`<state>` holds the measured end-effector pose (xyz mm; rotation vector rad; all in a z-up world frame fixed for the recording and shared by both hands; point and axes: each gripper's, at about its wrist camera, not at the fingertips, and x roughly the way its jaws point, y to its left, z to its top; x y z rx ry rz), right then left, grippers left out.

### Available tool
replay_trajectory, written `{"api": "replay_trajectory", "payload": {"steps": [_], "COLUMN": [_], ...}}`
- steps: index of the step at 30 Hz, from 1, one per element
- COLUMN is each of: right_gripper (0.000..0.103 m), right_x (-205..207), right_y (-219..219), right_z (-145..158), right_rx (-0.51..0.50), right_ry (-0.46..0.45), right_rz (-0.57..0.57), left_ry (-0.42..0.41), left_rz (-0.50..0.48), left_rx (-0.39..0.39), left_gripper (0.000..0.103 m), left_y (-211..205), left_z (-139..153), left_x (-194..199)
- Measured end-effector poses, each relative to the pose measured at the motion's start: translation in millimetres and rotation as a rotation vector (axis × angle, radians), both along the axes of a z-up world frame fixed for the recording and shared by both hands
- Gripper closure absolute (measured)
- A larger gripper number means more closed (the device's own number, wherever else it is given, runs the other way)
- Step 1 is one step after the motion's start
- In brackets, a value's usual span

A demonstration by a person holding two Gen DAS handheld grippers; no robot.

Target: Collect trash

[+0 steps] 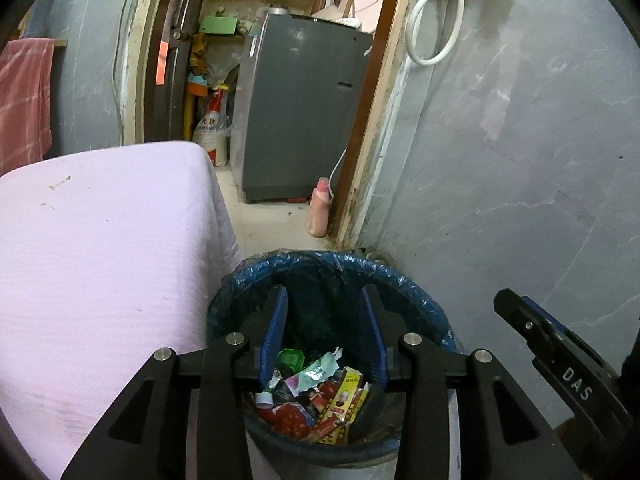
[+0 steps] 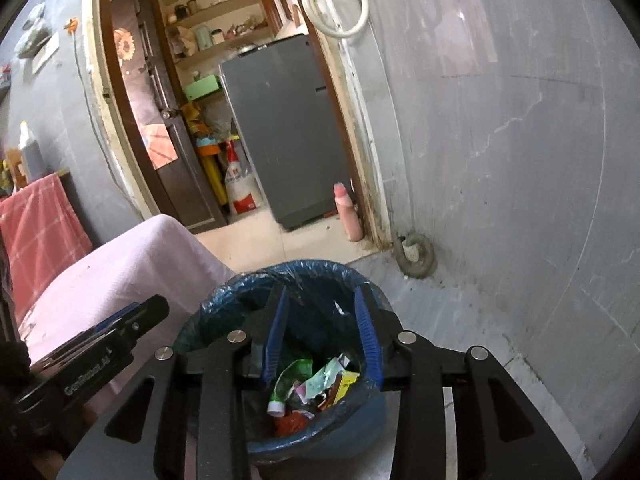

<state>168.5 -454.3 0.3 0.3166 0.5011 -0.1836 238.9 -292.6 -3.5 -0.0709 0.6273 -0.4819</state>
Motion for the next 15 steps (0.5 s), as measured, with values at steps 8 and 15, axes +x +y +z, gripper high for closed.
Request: {"api": "replay_trajectory", "payload": {"steps": [8,15], "right_gripper": [0.032,0.000], "right_x": [-10.9,-23.0], "right_y": [14.3,40.8], "right_z": [23.5,42.8], "right_rx": [-0.063,-0.099], "right_ry": [-0.077,-0.142], "right_rz": [-0.005,0.012], "left_ry": [-0.096,-0.185], "left_rz": [0.078,0.156], "left_rx": [-0.029,-0.022], "left_gripper": [0.049,0.031], "left_y": [36.8,75.8], "left_z": [33.8,59.2], "left_x": [-17.0,-37.7]}}
